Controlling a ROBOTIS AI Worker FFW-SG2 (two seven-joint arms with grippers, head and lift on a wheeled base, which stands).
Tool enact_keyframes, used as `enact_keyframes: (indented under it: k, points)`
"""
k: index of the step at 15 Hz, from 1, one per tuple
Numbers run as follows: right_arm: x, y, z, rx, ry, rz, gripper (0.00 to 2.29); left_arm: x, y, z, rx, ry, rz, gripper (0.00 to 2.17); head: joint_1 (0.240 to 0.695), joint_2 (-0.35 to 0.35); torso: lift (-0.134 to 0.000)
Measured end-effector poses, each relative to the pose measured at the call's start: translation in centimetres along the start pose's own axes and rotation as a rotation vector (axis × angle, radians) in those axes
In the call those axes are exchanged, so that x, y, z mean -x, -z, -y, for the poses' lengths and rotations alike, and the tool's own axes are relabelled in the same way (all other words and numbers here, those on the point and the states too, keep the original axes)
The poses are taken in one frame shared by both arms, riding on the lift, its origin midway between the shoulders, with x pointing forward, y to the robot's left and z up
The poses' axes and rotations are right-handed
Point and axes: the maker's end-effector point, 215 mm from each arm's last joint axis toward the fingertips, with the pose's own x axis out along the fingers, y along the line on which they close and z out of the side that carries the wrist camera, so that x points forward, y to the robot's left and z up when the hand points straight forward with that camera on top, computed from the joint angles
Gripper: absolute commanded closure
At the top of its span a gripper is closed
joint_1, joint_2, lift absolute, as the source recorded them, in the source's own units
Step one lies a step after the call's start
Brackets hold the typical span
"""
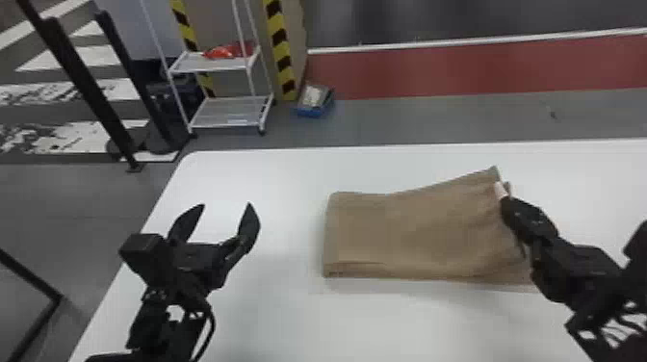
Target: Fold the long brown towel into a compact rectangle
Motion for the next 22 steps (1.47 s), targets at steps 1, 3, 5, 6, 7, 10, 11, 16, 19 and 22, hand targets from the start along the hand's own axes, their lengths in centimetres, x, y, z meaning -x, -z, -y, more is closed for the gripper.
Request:
enact_keyframes:
  k: [1, 3, 5, 6, 7, 10, 11, 16, 19, 22]
  points:
    - [0.2, 0.1, 0.9, -0.006, 0.015, -0.008, 1.30, -0.1, 0.1, -0.1, 0.000, 0.000, -0.002, 0.08, 0.695, 0.142, -0.125]
    - [-0.3, 1.7, 1.9, -0.015, 0.029, -0.044, 1.30, -0.3, 0.3, 0.4, 0.001, 0.010, -0.005, 0.08, 0.695, 0.124, -0.125]
    - [-1.1, 2.6, 2.3, -0.019, 0.033, -0.064, 1.30, -0.4, 0.3, 1.0, 0.000, 0.019, -0.006, 0.08, 0.695, 0.118, -0.125]
    - [-1.1, 2.5, 2.4, -0.022, 0.031, -0.064, 1.30, -0.3, 0.3, 0.9, -0.001, 0.018, -0.007, 0.08, 0.695, 0.117, -0.125]
    - [-0.8, 1.9, 2.8, -0.024, 0.036, -0.055, 1.30, -0.2, 0.4, 0.7, -0.002, 0.015, -0.008, 0.08, 0.695, 0.117, -0.125]
    - [0.7, 0.2, 6.2, -0.041, 0.094, -0.041, 1.06, -0.3, 0.6, 0.5, -0.003, 0.012, -0.014, 0.08, 0.695, 0.078, -0.125]
    - [0.8, 0.6, 7.0, -0.046, 0.108, -0.055, 0.29, -0.5, 0.8, 0.7, -0.002, 0.016, -0.016, 0.08, 0.695, 0.067, -0.125]
    - [1.1, 2.5, 9.3, -0.072, 0.145, -0.122, 0.02, -0.4, 1.4, 1.2, 0.000, 0.025, -0.026, 0.08, 0.695, 0.038, -0.125]
    - [2.8, 3.6, 10.6, -0.107, 0.154, -0.216, 0.08, -0.3, 1.8, 0.8, 0.000, 0.019, -0.034, 0.08, 0.695, 0.024, -0.125]
    - [4.2, 6.6, 12.0, -0.137, 0.184, -0.351, 0.20, -0.5, 2.0, 0.9, 0.001, 0.020, -0.036, 0.08, 0.695, 0.012, -0.125]
